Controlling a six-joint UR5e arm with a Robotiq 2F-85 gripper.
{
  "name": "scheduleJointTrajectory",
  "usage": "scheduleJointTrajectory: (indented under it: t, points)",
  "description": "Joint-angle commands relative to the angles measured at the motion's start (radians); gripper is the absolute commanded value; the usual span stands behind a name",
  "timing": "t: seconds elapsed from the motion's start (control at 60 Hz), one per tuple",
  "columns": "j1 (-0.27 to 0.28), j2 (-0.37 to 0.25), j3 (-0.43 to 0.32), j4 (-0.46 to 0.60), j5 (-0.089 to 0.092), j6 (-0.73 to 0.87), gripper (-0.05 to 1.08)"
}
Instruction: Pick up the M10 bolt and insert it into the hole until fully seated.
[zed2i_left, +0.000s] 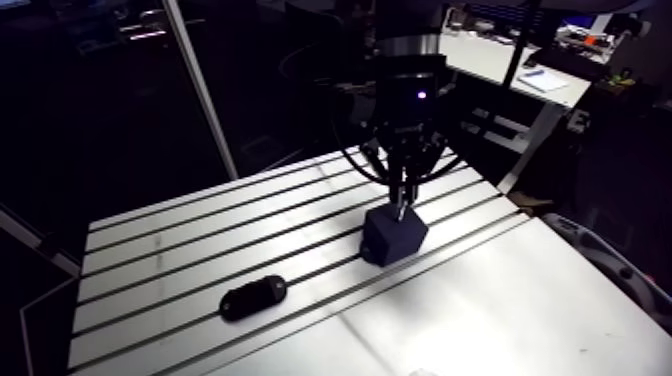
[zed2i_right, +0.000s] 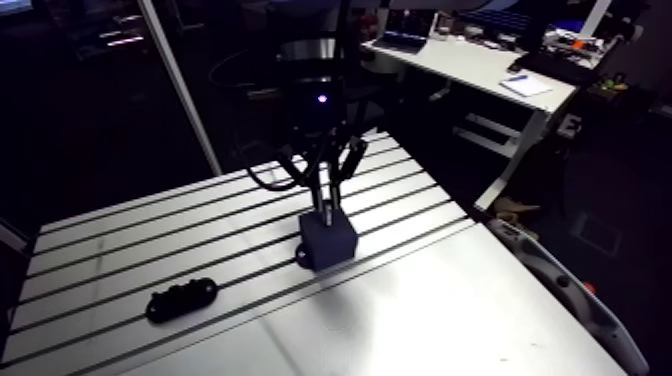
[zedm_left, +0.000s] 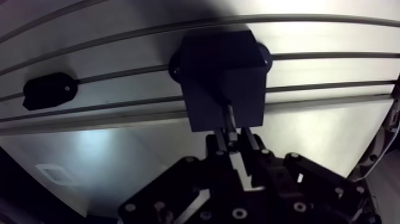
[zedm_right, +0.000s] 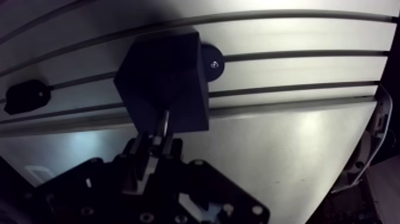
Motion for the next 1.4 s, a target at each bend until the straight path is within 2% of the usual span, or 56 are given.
scheduleJointTrajectory:
  t: [0.017, 1.4]
  points:
    - [0.001, 0.000, 0.000, 0.000, 0.000, 0.000, 1.08]
    - [-0.001, 0.006, 0.004, -0.006, -0.001, -0.001, 1.08]
